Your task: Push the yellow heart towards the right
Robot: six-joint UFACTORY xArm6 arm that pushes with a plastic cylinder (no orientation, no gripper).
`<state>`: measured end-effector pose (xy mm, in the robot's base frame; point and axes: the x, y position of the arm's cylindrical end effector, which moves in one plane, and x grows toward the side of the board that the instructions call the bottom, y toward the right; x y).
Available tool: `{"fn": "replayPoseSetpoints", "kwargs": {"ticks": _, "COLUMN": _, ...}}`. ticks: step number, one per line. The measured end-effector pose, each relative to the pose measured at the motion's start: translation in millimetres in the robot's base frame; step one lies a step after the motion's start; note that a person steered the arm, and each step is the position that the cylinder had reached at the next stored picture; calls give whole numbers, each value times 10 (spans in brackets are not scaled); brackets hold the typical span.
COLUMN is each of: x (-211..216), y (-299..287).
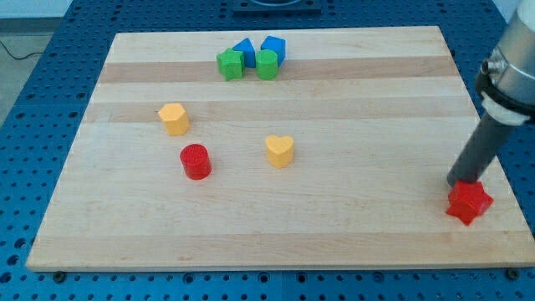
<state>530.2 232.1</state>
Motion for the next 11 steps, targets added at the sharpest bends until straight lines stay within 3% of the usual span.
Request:
{"fn": "replayPoseSetpoints", "kwargs": {"ticks": 1, "x": -69, "y": -49}}
{"fn": "replayPoseSetpoints", "kwargs": {"ticks": 3, "x": -932, "y": -1381}}
{"fn": "replayPoseSetpoints", "kwargs": {"ticks": 5, "x": -951, "y": -2844}}
{"fn": "replayPoseSetpoints", "kwargs": {"ticks": 6, "x": -738, "y": -2581}}
{"fn": "replayPoseSetpoints", "kwargs": {"ticks": 8, "x": -544, "y": -943}}
{"fn": "replayPoseSetpoints", "kwargs": {"ticks": 10, "x": -939, "y": -1544}}
{"fn": "replayPoseSetpoints", "kwargs": {"ticks": 11, "x": -806, "y": -2217}}
